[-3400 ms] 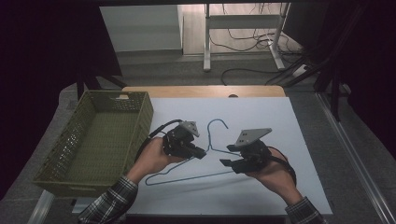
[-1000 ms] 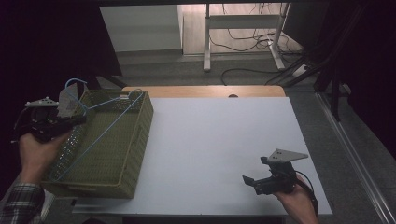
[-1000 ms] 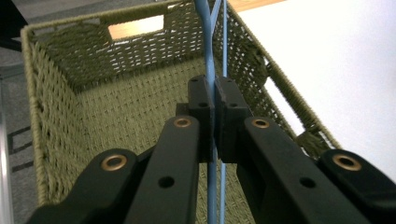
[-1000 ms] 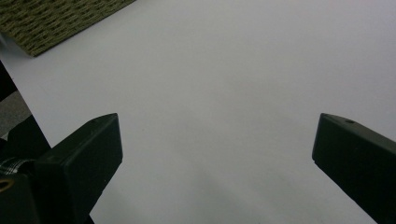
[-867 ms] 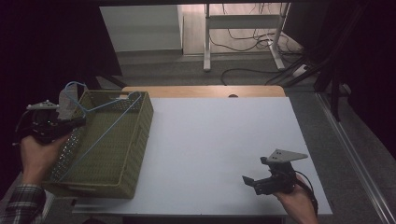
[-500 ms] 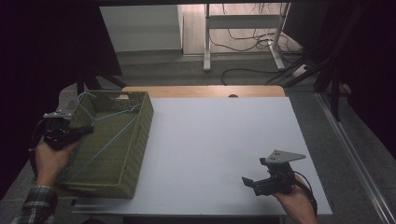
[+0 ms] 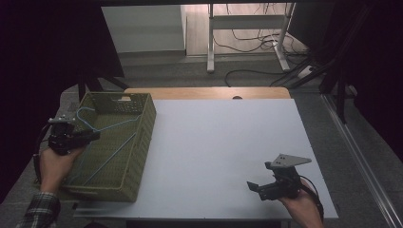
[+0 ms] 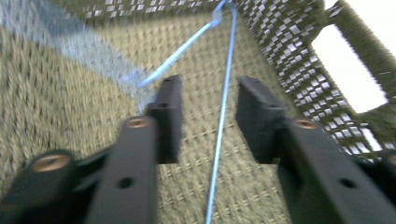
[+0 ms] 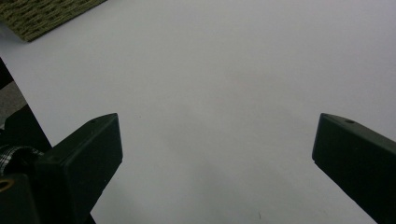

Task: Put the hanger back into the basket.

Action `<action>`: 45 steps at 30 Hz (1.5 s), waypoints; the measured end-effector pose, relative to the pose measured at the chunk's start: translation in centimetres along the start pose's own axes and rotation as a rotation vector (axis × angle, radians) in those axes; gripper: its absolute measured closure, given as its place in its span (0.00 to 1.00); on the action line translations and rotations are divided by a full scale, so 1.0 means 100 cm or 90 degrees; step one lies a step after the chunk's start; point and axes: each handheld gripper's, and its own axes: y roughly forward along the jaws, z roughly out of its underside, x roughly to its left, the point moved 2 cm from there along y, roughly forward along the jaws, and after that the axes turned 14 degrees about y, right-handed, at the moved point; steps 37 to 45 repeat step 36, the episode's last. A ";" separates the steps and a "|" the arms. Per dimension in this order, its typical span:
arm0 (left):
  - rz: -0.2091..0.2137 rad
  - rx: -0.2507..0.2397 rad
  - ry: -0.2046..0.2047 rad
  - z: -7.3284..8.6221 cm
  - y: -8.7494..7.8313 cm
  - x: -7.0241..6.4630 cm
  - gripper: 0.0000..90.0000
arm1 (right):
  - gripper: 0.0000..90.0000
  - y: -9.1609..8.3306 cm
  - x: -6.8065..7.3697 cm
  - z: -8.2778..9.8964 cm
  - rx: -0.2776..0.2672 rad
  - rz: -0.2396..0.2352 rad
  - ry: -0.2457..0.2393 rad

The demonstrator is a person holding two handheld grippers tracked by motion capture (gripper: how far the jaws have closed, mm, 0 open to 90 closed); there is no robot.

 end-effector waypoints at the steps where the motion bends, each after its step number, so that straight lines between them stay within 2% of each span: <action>1: 0.000 0.000 0.000 0.000 0.000 0.000 0.57 | 0.01 0.000 0.000 0.000 0.000 0.000 0.000; 2: 0.018 -0.022 0.013 -0.005 -0.006 -0.009 0.51 | 0.01 -0.001 0.000 0.000 -0.001 0.001 -0.001; 3: 0.018 -0.022 0.013 -0.005 -0.006 -0.009 0.47 | 0.01 -0.001 0.001 0.000 0.000 0.002 -0.002; 4: 0.037 -0.039 0.027 -0.009 -0.011 -0.020 0.43 | 0.01 -0.001 0.001 0.001 0.000 0.003 -0.003; 6: 0.050 -0.044 0.049 -0.012 -0.015 -0.032 0.36 | 0.01 -0.002 0.002 0.002 0.001 0.004 -0.001; 7: 0.050 -0.044 0.049 -0.012 -0.015 -0.032 0.33 | 0.01 -0.002 0.002 0.002 0.001 0.004 -0.001; 8: 0.072 -0.053 0.059 -0.014 -0.019 -0.043 0.30 | 0.01 -0.004 0.002 0.002 -0.002 0.003 -0.002; 9: 0.072 -0.053 0.059 -0.014 -0.019 -0.043 0.28 | 0.01 -0.004 0.002 0.002 -0.002 0.003 -0.002; 10: 0.090 -0.068 0.070 -0.015 -0.023 -0.055 0.26 | 0.01 -0.006 0.002 0.003 -0.006 0.003 0.001; 11: 0.090 -0.068 0.070 -0.015 -0.023 -0.055 0.23 | 0.01 -0.006 0.002 0.003 -0.006 0.003 0.001; 12: 0.105 -0.082 0.085 -0.016 -0.027 -0.068 0.21 | 0.01 -0.009 0.002 0.004 -0.011 0.004 0.005; 13: 0.105 -0.082 0.085 -0.016 -0.027 -0.068 0.19 | 0.01 -0.009 0.002 0.004 -0.011 0.004 0.005; 14: 0.112 -0.097 0.101 -0.016 -0.031 -0.082 0.17 | 0.00 -0.012 0.001 0.005 -0.016 0.005 0.008; 15: 0.112 -0.097 0.101 -0.016 -0.031 -0.082 0.15 | 0.00 -0.012 0.001 0.005 -0.016 0.005 0.008; 16: 0.126 -0.111 0.116 -0.016 -0.034 -0.096 0.14 | 0.00 -0.015 0.001 0.006 -0.020 0.008 0.012; 17: 0.126 -0.111 0.116 -0.016 -0.034 -0.096 0.12 | 0.00 -0.015 0.001 0.006 -0.020 0.008 0.012; 18: 0.138 -0.122 0.124 -0.015 -0.035 -0.110 0.11 | 0.00 -0.018 0.000 0.008 -0.023 0.009 0.016; 19: 0.138 -0.122 0.124 -0.015 -0.035 -0.110 0.10 | 0.00 -0.019 0.000 0.009 -0.023 0.010 0.016; 20: 0.158 -0.127 0.129 -0.012 -0.032 -0.123 0.09 | 0.00 -0.020 0.000 0.010 -0.024 0.011 0.017; 21: 0.158 -0.127 0.129 -0.012 -0.032 -0.123 0.07 | 0.00 -0.020 0.000 0.010 -0.024 0.011 0.017; 22: 0.160 -0.126 0.140 -0.008 -0.028 -0.136 0.07 | 0.00 -0.022 -0.001 0.012 -0.026 0.014 0.016; 24: 0.165 -0.125 0.147 -0.003 -0.024 -0.146 0.06 | 0.00 -0.024 -0.001 0.014 -0.025 0.020 0.013; 25: 0.165 -0.125 0.147 -0.003 -0.024 -0.146 0.05 | 0.00 -0.024 -0.001 0.014 -0.025 0.020 0.013; 26: 0.164 -0.123 0.156 0.003 -0.019 -0.154 0.05 | 0.00 -0.024 -0.002 0.016 -0.024 0.023 0.014; 27: 0.164 -0.123 0.156 0.003 -0.019 -0.154 0.05 | 0.00 -0.024 -0.002 0.016 -0.024 0.023 0.014; 28: 0.158 -0.109 0.173 0.009 -0.013 -0.162 0.04 | 0.00 -0.025 -0.004 0.019 -0.023 0.026 0.014; 29: 0.158 -0.109 0.173 0.009 -0.013 -0.162 0.04 | 0.00 -0.025 -0.004 0.019 -0.023 0.026 0.014; 30: 0.140 -0.087 0.193 0.014 -0.008 -0.168 0.03 | 0.00 -0.024 -0.005 0.021 -0.020 0.030 0.013; 32: 0.136 -0.076 0.199 0.017 -0.003 -0.171 0.02 | 0.01 -0.022 -0.006 0.022 -0.015 0.031 0.014; 36: 0.137 -0.068 0.195 0.018 0.001 -0.172 0.02 | 0.01 -0.019 -0.005 0.023 -0.008 0.037 0.002; 45: 0.137 -0.068 0.195 0.018 0.001 -0.172 0.02 | 0.01 -0.019 -0.005 0.023 -0.008 0.037 0.002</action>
